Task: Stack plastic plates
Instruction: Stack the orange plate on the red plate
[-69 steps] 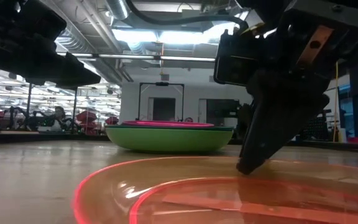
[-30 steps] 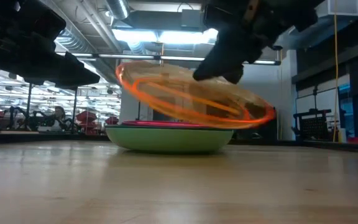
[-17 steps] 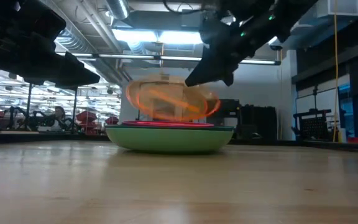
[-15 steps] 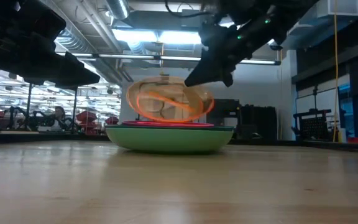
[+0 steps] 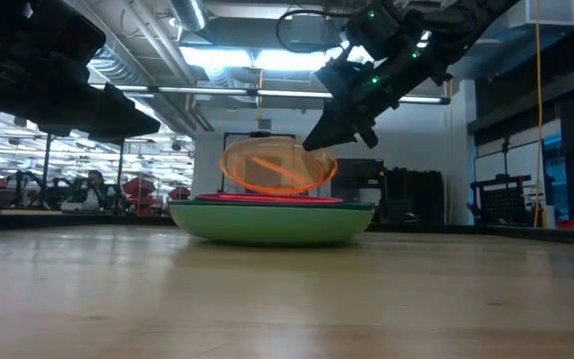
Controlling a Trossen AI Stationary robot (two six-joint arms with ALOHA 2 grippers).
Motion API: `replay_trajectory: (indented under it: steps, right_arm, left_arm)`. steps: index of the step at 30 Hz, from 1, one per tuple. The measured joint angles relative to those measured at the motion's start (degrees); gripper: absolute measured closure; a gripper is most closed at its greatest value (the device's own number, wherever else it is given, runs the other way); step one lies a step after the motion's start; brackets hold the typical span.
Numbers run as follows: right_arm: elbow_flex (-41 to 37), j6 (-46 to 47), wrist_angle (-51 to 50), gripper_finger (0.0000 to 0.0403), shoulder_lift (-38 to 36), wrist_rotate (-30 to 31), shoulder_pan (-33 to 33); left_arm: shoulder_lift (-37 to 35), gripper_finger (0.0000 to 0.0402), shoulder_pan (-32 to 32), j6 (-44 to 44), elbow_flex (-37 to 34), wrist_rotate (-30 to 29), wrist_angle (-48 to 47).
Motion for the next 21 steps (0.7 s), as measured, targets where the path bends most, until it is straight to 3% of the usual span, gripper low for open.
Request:
replay_trajectory:
  steps: [12, 21]
  right_arm:
    - [0.0, 0.0, -0.4, 0.0392, 5.1, -0.7, 0.1]
    - [0.2, -3.4, -2.0, 0.0297, 4.6, -2.0, 0.1]
  left_arm:
    - [0.0, 0.0271, 0.0, 0.0, 0.0, 0.0, 0.0]
    - [0.0, 0.0271, 0.0, 0.1, 0.0, 0.0, 0.0]
